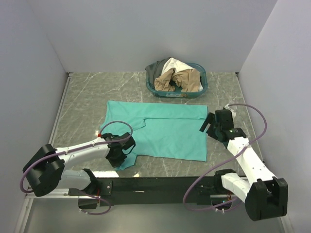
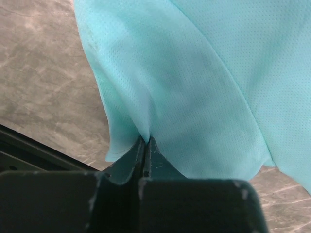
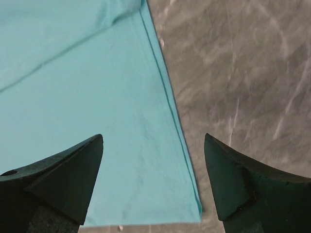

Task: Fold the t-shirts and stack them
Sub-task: Fold the tshirt

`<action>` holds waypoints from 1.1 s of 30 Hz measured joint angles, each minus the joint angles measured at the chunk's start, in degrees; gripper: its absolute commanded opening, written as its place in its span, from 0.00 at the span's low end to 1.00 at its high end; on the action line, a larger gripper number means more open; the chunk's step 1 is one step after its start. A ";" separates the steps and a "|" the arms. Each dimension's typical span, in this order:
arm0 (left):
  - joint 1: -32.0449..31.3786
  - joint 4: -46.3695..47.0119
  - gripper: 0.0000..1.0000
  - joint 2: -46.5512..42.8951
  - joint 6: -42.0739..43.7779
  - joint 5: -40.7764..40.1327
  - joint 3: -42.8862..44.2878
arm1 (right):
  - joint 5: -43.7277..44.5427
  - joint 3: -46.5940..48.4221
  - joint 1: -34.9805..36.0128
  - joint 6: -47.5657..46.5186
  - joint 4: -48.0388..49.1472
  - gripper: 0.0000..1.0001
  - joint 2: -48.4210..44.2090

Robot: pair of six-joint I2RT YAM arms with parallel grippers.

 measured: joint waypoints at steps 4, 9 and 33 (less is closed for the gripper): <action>0.00 -2.01 0.01 -1.60 0.35 -1.33 0.28 | -3.06 -2.32 0.63 1.73 -4.04 0.89 -4.11; 0.52 -3.85 0.01 -5.62 1.36 -3.45 1.79 | -7.98 -6.38 1.22 5.92 -8.48 0.88 -9.97; 3.63 -0.74 0.01 -10.62 9.29 -4.24 2.67 | -16.28 -14.58 1.88 17.88 -12.66 0.79 -9.46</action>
